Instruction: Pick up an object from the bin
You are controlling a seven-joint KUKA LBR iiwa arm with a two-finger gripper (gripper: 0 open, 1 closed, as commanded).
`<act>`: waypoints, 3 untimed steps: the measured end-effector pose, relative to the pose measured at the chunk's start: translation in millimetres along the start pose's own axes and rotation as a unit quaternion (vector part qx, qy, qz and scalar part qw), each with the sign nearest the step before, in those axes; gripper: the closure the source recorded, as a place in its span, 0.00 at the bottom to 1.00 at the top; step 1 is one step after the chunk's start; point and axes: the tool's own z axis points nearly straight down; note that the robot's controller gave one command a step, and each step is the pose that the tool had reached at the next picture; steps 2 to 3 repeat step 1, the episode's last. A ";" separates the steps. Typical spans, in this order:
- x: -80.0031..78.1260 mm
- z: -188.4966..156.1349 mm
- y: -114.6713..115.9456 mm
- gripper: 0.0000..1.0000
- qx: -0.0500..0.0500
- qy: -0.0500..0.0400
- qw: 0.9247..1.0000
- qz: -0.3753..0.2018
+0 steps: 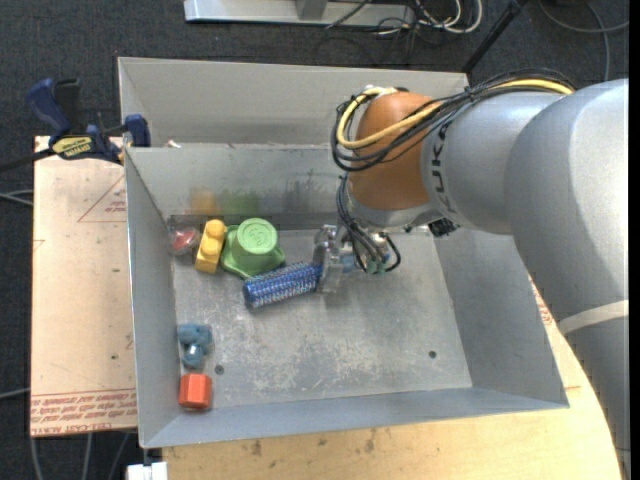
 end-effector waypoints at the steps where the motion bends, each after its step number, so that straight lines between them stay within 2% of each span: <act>1: -4.9 -147.0 -2.3 1.00 0.000 -0.004 0.999 -0.042; 3: -4.9 -147.0 -2.3 1.00 0.000 -0.004 0.999 -0.042</act>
Offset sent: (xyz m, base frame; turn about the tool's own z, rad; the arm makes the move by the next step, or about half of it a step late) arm 0.0020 -0.0036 0.1427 -0.0845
